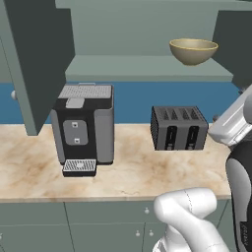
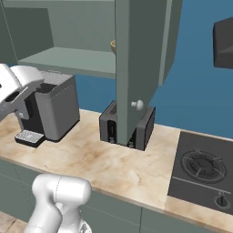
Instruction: Move the bowls from the cabinet to the plates on the dining table.
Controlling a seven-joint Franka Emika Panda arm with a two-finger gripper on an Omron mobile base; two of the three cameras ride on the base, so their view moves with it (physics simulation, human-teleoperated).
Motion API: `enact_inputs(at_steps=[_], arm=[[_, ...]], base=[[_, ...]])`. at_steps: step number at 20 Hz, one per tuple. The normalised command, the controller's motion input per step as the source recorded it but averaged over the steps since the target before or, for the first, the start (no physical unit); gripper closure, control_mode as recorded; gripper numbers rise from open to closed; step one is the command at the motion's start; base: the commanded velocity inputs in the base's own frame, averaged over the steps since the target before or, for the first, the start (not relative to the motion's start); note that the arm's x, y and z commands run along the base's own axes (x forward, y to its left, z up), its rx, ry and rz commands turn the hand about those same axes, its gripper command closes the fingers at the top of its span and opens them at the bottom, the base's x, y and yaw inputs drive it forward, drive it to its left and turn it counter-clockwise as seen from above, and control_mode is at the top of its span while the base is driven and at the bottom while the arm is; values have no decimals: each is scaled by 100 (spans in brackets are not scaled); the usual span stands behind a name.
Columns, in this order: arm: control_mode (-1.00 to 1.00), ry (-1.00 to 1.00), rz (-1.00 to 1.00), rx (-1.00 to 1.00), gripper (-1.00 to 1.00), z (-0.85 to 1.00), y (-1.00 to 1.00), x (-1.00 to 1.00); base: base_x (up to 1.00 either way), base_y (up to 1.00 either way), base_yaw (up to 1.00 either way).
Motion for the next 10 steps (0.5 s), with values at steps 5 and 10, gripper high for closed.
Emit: enact_inputs(at_steps=[5,10], arm=[[-100,6,-3,0,-100,14,4,-2],[-100,11,-8,-1,-100,20,1,2]], base=[[0,0,0],[0,0,0]])
